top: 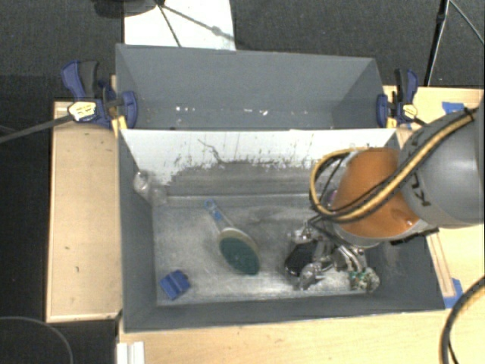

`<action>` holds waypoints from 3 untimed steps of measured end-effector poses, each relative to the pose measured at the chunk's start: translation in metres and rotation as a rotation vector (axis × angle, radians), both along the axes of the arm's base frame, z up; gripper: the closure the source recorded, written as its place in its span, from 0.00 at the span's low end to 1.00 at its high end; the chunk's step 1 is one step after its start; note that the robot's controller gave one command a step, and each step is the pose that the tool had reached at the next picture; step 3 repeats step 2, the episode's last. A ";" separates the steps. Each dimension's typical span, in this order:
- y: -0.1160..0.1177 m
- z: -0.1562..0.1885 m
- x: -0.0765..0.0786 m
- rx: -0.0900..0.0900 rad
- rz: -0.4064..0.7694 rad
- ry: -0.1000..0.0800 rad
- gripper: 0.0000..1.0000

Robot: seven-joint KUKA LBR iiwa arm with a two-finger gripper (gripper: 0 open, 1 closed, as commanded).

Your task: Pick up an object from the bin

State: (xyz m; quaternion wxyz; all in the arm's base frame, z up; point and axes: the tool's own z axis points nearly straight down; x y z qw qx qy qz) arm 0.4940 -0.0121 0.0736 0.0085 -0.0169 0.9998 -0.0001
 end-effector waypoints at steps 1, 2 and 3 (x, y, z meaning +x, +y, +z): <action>0.011 0.103 0.000 -0.001 0.078 0.008 1.00; 0.003 0.214 0.001 -0.002 0.099 0.006 1.00; 0.003 0.214 0.001 -0.002 0.099 0.006 1.00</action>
Offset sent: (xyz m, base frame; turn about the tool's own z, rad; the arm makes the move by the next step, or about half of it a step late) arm -0.0025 0.0109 0.0986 -0.0787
